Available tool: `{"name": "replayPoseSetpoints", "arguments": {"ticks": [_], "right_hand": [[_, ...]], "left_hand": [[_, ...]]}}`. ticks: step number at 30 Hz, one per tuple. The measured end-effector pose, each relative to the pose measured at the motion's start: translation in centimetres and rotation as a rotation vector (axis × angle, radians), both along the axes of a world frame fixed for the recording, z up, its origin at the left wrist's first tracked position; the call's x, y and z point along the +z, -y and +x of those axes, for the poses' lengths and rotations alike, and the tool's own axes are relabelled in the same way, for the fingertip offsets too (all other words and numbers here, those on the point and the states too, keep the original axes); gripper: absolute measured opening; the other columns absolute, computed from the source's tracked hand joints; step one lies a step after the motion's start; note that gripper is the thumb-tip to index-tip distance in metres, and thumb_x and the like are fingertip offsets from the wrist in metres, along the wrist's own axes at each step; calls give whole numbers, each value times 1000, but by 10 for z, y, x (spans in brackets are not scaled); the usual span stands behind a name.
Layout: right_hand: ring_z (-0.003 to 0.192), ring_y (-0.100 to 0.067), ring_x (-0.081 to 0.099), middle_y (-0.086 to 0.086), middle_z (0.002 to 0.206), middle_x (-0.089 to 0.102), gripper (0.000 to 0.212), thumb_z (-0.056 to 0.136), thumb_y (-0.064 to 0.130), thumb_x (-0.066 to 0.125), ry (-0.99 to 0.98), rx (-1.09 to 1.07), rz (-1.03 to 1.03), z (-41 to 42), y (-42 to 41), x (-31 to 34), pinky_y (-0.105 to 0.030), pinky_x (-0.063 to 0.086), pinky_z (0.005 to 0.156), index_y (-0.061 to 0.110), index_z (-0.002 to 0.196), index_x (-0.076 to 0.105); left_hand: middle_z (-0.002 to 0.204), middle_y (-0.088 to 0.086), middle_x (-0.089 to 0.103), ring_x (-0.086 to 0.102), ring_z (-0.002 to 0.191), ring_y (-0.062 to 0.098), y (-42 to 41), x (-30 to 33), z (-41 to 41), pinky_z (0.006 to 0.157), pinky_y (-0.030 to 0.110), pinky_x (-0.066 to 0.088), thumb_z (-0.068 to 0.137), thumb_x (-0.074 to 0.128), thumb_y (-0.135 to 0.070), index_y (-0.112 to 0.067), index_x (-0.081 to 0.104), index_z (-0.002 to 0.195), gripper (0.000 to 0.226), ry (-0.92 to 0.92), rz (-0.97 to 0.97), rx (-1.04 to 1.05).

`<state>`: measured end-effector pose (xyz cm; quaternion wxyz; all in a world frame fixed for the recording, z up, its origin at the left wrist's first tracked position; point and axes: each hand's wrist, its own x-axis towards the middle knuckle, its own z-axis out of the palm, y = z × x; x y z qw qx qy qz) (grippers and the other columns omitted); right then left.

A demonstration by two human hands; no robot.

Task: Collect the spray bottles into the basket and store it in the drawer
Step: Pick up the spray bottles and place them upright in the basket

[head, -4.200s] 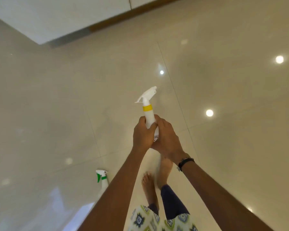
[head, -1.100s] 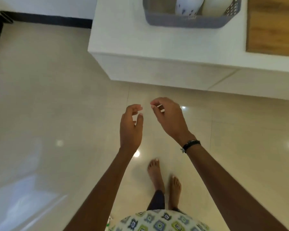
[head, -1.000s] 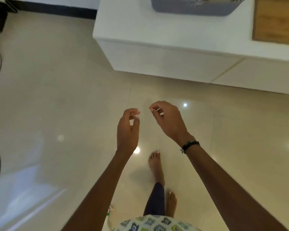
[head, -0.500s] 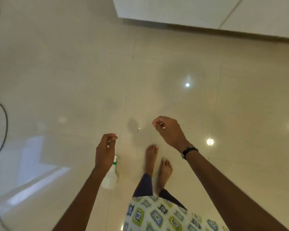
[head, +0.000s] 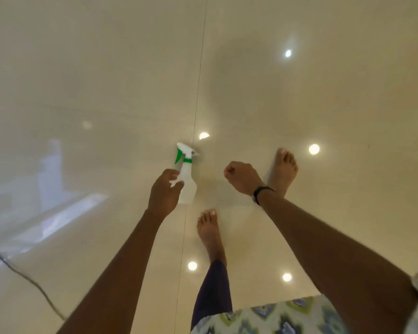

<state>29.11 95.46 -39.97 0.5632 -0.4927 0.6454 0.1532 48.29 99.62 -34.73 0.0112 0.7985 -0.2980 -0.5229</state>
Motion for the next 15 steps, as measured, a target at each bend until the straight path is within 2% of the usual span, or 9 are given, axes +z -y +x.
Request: {"name": "replayPoseSetpoints", "arguments": {"ticks": [4, 6, 9, 12, 15], "right_hand": [[124, -32, 49, -15, 135, 54, 38, 97, 24, 46, 18, 84, 122, 55, -39, -79, -33, 40, 99, 4, 128, 51], [125, -30, 48, -14, 137, 51, 45, 96, 29, 49, 43, -7, 141, 79, -45, -107, -31, 39, 95, 5, 133, 46], [121, -29, 52, -11, 134, 54, 51, 92, 34, 55, 108, -223, 155, 104, -48, -136, -30, 40, 88, 8, 135, 42], [117, -28, 56, -8, 130, 59, 54, 88, 31, 65, 181, -387, 186, 117, -47, -155, -37, 47, 97, 10, 133, 43], [115, -29, 57, -10, 127, 59, 53, 86, 28, 67, 180, -424, 213, 118, -46, -158, -42, 47, 100, 10, 131, 45]], "left_hand": [[140, 14, 46, 44, 128, 31, -45, -74, 21, 111, 44, 35, 87, 65, -27, -9, 38, 136, 59, -1, 50, 43], [148, 13, 36, 36, 135, 31, -63, -103, 26, 114, 47, 30, 82, 68, -37, -12, 27, 143, 77, 17, 76, 73], [149, 11, 31, 33, 136, 33, -80, -136, 24, 112, 50, 33, 75, 75, -40, -16, 18, 146, 94, -12, 104, 134], [141, 11, 38, 41, 128, 30, -82, -160, 18, 105, 50, 42, 70, 81, -33, -15, 21, 143, 96, -59, 95, 133], [137, 12, 43, 46, 123, 29, -74, -168, 9, 102, 48, 45, 67, 83, -30, -12, 26, 141, 96, -87, 74, 28]]}}
